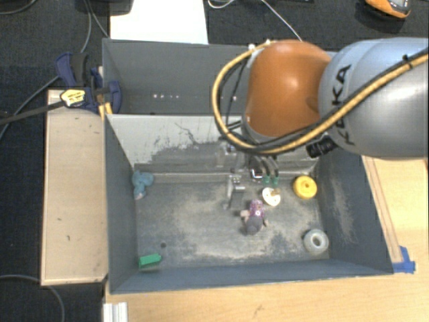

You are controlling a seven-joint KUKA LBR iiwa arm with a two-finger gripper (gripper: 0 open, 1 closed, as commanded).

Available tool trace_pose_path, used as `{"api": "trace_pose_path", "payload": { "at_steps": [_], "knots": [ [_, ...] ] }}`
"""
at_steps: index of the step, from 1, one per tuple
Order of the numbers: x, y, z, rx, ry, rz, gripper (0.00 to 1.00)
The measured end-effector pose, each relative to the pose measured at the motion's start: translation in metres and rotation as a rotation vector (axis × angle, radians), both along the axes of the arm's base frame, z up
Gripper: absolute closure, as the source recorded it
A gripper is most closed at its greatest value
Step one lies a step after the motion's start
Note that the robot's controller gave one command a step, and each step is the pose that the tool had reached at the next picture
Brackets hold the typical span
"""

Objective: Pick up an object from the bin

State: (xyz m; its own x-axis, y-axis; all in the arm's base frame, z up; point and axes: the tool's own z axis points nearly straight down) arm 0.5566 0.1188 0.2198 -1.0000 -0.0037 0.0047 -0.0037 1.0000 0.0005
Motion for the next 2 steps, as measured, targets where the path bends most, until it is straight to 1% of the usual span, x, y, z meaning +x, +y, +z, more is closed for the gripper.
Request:
{"api": "trace_pose_path", "payload": {
  "at_steps": [1,2],
  "knots": [
    [0.002,-0.001,0.004,0.001,-0.008,-0.005,0.00],
    [0.004,-0.082,-0.113,0.001,-0.007,0.169,0.00]
  ]
}}
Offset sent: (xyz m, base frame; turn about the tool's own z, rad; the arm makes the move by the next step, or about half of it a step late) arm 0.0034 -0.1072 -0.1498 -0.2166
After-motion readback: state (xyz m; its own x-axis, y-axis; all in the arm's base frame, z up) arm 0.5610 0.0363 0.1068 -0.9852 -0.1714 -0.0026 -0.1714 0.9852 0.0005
